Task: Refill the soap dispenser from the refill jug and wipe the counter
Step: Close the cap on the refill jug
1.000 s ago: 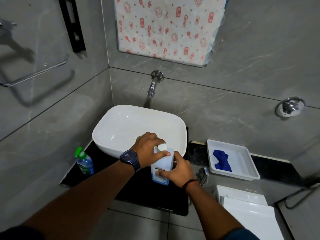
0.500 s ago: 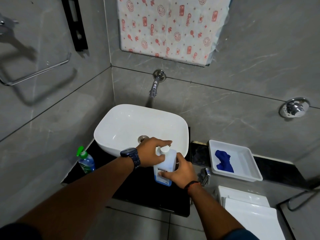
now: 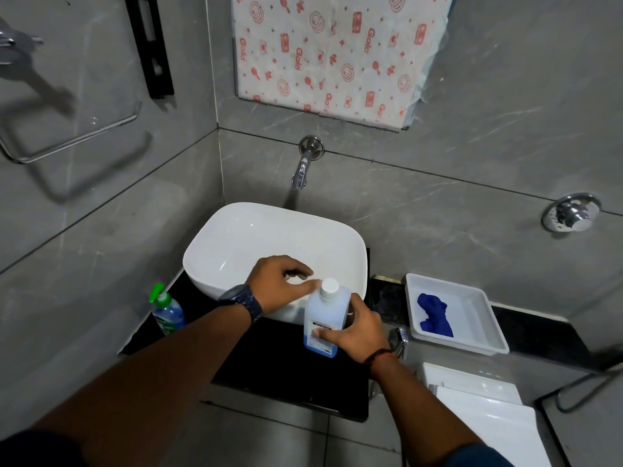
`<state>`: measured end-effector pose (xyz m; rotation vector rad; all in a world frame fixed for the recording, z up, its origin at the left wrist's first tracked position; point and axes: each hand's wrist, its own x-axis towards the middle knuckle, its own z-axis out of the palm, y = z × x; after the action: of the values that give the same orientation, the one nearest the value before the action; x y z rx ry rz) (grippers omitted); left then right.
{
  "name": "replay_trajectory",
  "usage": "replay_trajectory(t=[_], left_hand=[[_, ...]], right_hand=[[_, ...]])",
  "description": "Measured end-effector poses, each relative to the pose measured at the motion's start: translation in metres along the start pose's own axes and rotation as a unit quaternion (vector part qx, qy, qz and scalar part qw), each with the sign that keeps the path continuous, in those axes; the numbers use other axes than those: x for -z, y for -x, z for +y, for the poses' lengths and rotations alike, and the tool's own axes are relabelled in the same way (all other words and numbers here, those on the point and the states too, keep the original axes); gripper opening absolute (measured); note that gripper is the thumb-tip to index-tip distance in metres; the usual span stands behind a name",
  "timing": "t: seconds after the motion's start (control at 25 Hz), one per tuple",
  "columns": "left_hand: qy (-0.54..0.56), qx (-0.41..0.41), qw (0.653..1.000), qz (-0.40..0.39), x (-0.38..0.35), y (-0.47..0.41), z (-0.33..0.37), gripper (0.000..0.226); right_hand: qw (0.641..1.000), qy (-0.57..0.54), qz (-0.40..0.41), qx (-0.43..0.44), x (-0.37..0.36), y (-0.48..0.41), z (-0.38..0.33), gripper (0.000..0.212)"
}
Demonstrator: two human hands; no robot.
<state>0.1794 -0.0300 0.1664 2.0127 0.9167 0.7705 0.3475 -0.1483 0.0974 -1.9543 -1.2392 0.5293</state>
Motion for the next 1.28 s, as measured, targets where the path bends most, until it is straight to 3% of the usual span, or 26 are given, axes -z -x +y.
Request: replay_trajectory(t=[0.08,0.24,0.44,0.64,0.84,0.92,1.0,1.08,1.16,1.28], left_hand=[[-0.022,-0.026,0.998,-0.045,-0.011,0.000,0.011,0.042],[-0.062,-0.090,0.988,-0.106,-0.020,-0.006,0.019,0.026],[-0.118,-0.070,0.988,-0.066,-0.010,-0.006,0.011,0.039],[-0.131,-0.111,0.971,-0.167,-0.009,-0.011,0.010,0.037],[-0.137,-0.134,0.958,-0.212,-0.009,-0.015,0.009,0.041],[-0.117,-0.111,0.968,-0.192,-0.008,-0.015,0.003,0.068],[-0.104,-0.070,0.976,-0.181,-0.006,-0.012,-0.010,0.112],[-0.091,-0.023,0.975,-0.200,-0.009,-0.007,-0.024,0.135],[-0.068,0.009,0.970,-0.233,-0.020,-0.005,-0.034,0.131],[-0.003,0.008,0.974,-0.226,-0.039,-0.011,-0.034,0.098]], right_hand=[[1.000,-0.005,-0.012,0.007,-0.003,0.000,-0.005,0.078],[0.999,-0.011,-0.033,0.020,-0.007,0.002,-0.013,0.078],[0.999,-0.021,-0.028,0.020,-0.004,0.003,-0.013,0.079],[0.999,-0.010,-0.045,0.022,0.002,0.002,-0.004,0.081],[0.998,-0.012,-0.054,0.013,0.001,0.003,0.001,0.080],[0.998,-0.030,-0.052,0.012,0.003,0.003,0.001,0.081],[0.997,-0.056,-0.046,0.008,0.011,0.001,-0.001,0.081],[0.995,-0.091,-0.047,0.002,0.021,-0.005,-0.005,0.081],[0.990,-0.131,-0.049,-0.004,0.030,-0.013,-0.009,0.080],[0.982,-0.177,-0.059,-0.014,0.041,-0.021,-0.013,0.076]])
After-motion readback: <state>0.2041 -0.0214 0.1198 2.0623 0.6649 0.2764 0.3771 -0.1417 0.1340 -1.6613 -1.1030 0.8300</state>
